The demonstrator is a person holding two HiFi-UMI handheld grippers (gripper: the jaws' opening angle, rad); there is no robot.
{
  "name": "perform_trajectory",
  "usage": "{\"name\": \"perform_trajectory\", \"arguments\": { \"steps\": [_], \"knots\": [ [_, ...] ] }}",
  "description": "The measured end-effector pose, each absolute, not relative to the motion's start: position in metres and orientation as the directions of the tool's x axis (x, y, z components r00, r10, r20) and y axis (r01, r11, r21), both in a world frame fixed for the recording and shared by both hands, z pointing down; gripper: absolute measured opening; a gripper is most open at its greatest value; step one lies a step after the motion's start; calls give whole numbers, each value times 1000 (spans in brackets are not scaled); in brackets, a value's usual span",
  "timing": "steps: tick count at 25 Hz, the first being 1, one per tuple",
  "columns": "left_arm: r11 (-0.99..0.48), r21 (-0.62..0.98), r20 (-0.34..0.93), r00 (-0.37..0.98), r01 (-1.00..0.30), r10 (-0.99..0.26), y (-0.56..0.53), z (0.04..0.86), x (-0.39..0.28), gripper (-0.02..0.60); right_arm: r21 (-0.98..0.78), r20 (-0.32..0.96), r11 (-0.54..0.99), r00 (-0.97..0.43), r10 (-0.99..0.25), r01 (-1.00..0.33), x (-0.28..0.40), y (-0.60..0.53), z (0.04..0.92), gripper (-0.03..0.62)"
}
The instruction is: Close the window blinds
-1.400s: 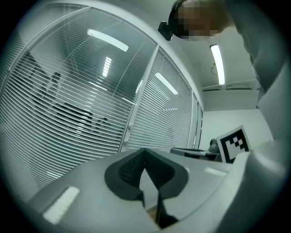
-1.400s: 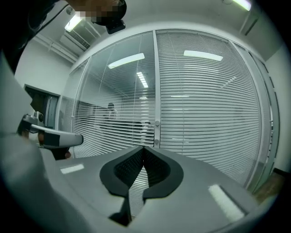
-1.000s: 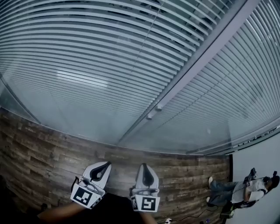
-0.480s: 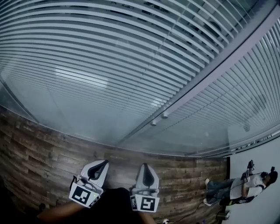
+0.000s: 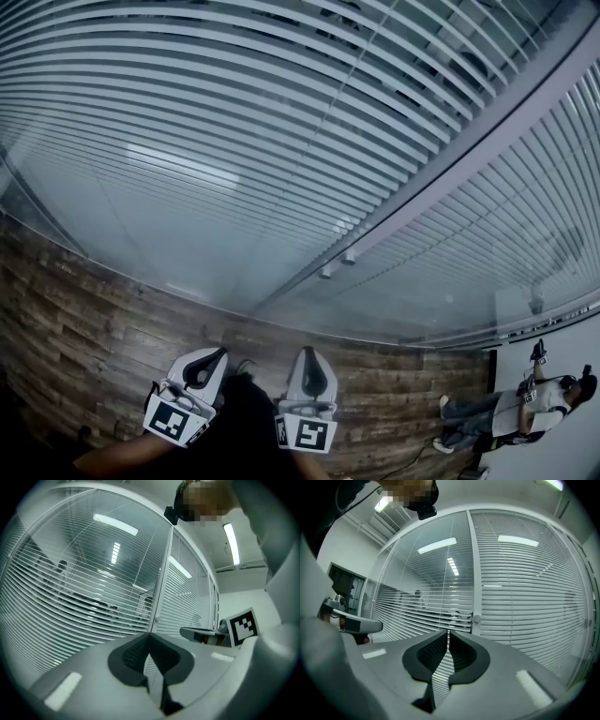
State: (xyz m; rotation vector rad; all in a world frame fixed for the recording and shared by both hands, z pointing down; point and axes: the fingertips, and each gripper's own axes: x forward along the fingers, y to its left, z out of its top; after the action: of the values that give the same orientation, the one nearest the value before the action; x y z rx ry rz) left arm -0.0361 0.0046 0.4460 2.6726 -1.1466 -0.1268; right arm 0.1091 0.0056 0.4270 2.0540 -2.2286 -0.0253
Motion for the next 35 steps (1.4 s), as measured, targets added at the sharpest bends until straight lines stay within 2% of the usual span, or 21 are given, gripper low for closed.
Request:
{"name": "perform_trajectory", "arguments": {
  "steps": [7, 13, 17, 26, 35],
  "knots": [
    [-638, 206, -7, 651, -742, -759, -10, 437, -32, 0, 112, 54, 91, -86, -995, -989, 133, -32, 423, 23],
    [-614, 177, -19, 621, -769, -783, -24, 437, -29, 0, 147, 34, 58, -53, -998, -987, 151, -70, 416, 76],
    [-609, 149, -32, 612, -779, -790, -30, 436, -23, 0, 110, 25, 59, -57, -998, -992, 159, -89, 412, 84],
    [-579, 162, -40, 581, -799, -813, -42, 437, -14, 0, 212, 20, 100, -98, -995, -972, 157, -120, 406, 115],
    [-579, 88, -61, 576, -810, -815, -47, 435, -6, 0, 206, 33, 115, -111, -993, -972, 155, -137, 413, 132]
  ]
}}
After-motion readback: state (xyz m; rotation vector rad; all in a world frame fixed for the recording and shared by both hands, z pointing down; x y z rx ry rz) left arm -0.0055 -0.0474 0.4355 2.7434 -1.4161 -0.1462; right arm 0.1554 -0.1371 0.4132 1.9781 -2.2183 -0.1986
